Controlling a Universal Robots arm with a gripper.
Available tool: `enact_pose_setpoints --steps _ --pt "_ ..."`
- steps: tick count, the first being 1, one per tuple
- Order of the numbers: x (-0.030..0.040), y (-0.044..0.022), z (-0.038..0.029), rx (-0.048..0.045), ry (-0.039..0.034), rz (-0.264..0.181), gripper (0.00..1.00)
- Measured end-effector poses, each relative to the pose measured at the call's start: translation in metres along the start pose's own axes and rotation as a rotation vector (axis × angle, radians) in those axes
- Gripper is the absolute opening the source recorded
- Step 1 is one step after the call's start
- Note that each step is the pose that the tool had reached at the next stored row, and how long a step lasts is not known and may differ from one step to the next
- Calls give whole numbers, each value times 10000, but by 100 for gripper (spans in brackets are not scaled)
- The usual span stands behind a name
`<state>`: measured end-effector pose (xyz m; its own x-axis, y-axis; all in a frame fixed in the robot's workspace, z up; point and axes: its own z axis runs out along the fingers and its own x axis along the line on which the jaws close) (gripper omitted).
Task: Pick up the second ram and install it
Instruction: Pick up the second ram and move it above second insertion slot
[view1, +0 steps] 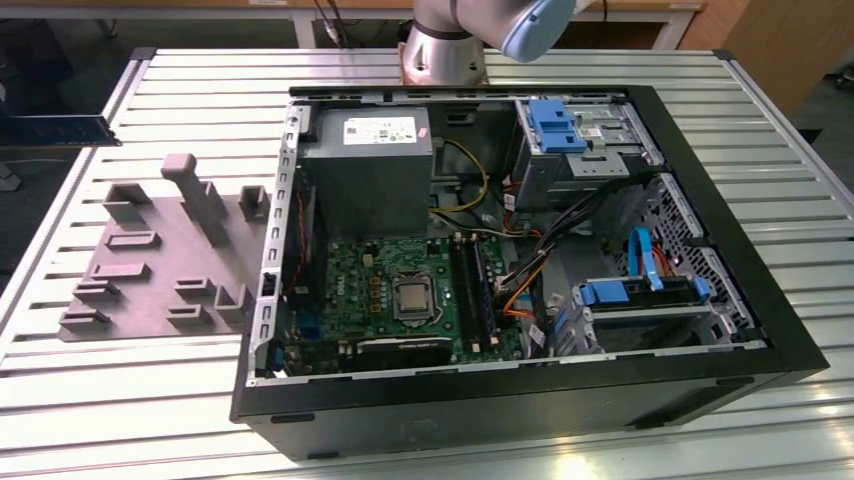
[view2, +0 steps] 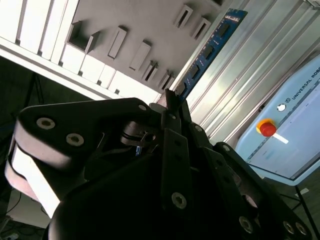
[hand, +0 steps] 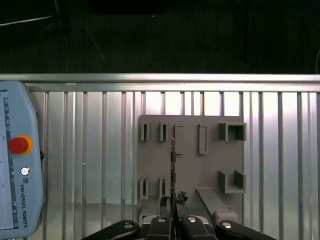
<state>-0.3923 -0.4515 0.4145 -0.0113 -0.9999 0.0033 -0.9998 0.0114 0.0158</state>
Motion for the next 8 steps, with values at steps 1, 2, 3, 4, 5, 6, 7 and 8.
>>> enact_pose_setpoints --steps 1,2,3,4,5,6,7,8 --pt "0 -19 -1 0 1 0 14" --pt "0 -38 -1 -1 1 0 14" --pt "0 -56 -1 -1 0 -1 14" --pt "-1 -73 -1 0 1 0 14" --pt "-1 -90 -1 0 0 -1 14" --pt "-1 -108 -2 0 0 0 14" --pt "-1 -125 -2 -1 0 0 14" --pt "-1 -141 -2 0 0 0 14"
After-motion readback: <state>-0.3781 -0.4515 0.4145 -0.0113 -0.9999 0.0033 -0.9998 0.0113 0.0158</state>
